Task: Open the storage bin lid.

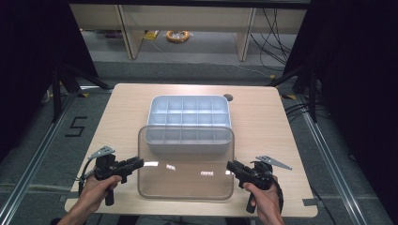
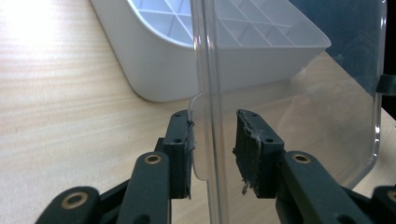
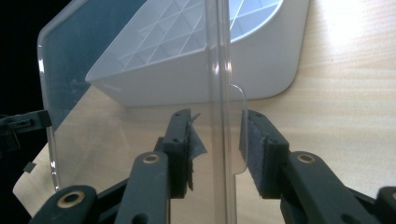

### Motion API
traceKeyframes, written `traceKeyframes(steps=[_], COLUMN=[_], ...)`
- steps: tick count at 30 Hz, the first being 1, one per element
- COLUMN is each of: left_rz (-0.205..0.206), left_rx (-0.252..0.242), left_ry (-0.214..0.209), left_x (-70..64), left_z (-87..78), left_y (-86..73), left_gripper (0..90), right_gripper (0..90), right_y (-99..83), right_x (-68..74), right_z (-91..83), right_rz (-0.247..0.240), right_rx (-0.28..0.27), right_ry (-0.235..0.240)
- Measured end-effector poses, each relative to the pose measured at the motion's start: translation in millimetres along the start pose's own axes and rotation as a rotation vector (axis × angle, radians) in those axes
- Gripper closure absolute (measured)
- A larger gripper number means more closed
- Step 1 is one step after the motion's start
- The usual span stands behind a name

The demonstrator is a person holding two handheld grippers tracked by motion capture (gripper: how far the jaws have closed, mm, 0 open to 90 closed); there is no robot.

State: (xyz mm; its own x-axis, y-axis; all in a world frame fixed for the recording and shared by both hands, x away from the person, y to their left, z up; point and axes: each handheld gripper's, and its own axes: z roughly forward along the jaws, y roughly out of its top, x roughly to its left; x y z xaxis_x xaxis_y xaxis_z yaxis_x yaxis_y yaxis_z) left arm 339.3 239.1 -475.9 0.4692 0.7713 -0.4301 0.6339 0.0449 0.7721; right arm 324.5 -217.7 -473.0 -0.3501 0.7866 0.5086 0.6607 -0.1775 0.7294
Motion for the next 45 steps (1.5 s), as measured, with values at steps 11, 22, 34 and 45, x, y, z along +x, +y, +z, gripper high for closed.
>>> traceKeyframes(steps=[11, 22, 34, 45], left_rz=[0.017, 0.037, 0.007, 0.019], left_rx=[0.04, 0.086, 0.094, 0.102], left_ry=[-0.013, -0.029, -0.041, -0.038], left_x=[-3.2, -2.7, -6.2, -11.4], left_z=[3.1, -1.0, -3.0, -8.0], left_y=[-11.4, -21.5, -32.7, -43.2], left_gripper=[63.2, 62.4, 61.3, 61.2], right_gripper=[62.9, 62.9, 61.9, 61.3], right_y=[-12.7, -22.4, -32.9, -40.2], right_x=[-7.2, -9.8, -7.3, -4.4], right_z=[1.0, -1.8, -6.9, -13.6], right_rz=[0.0, 0.025, -0.019, -0.009], right_rx=[0.024, 0.045, 0.066, 0.096], right_ry=[-0.021, -0.017, -0.037, -0.031])
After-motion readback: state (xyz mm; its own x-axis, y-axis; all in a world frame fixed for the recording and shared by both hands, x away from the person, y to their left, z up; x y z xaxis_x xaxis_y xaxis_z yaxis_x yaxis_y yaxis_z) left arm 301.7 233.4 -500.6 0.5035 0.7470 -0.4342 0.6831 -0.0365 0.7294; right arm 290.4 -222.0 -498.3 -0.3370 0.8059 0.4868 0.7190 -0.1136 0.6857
